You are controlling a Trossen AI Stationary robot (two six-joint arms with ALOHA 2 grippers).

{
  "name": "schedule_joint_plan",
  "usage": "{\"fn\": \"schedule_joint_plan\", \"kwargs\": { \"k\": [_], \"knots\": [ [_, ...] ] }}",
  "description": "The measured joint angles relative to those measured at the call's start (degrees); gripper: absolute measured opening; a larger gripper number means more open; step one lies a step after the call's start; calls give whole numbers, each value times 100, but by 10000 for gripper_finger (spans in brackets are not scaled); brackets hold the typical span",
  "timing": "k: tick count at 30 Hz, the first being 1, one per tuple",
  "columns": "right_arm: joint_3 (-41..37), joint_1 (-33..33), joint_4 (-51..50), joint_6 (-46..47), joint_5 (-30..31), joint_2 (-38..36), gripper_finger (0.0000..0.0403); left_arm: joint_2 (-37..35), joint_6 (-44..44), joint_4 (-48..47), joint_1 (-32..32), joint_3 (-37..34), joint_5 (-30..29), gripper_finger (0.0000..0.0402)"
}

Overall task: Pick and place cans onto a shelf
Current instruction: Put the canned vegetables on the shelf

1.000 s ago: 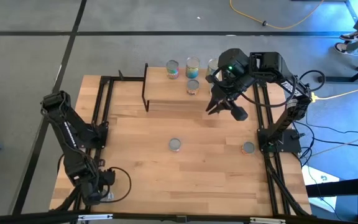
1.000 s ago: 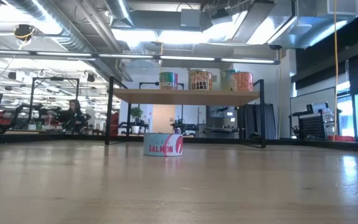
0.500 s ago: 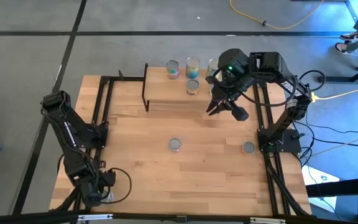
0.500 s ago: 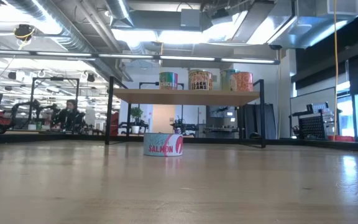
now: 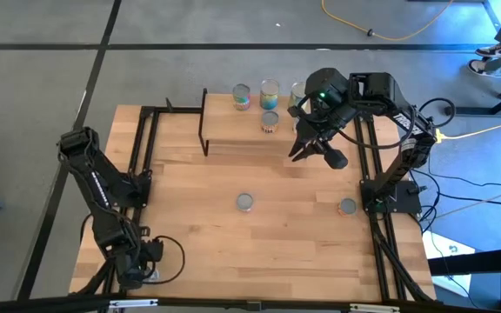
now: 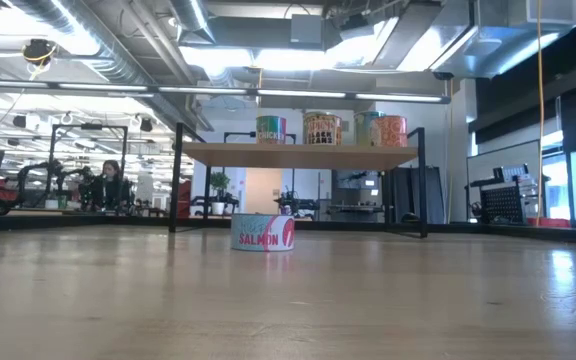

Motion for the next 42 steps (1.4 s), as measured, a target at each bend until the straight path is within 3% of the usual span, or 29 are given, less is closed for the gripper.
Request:
{"fn": "schedule_joint_plan", "kwargs": {
  "k": [6,13,19,26,33,38,42],
  "knots": [
    [0,-2,2,0,0,0,67,-10,65,14,0,-73,0,62],
    [0,-2,7,0,1,0,67,-15,7,-3,107,-89,84,8],
    [0,-2,9,2,2,0,67,-13,45,-16,534,-96,495,3],
    [0,-2,7,2,23,0,67,-436,656,-295,1301,100,492,2],
    [0,-2,-32,0,528,0,67,-1219,1353,-1676,2236,699,224,1],
    [0,-2,-61,2,709,0,67,-1325,1821,-3261,3122,1651,-113,1],
    [0,-2,-61,2,815,0,67,-1283,1994,-3870,3972,2441,-388,1]
  ]
}}
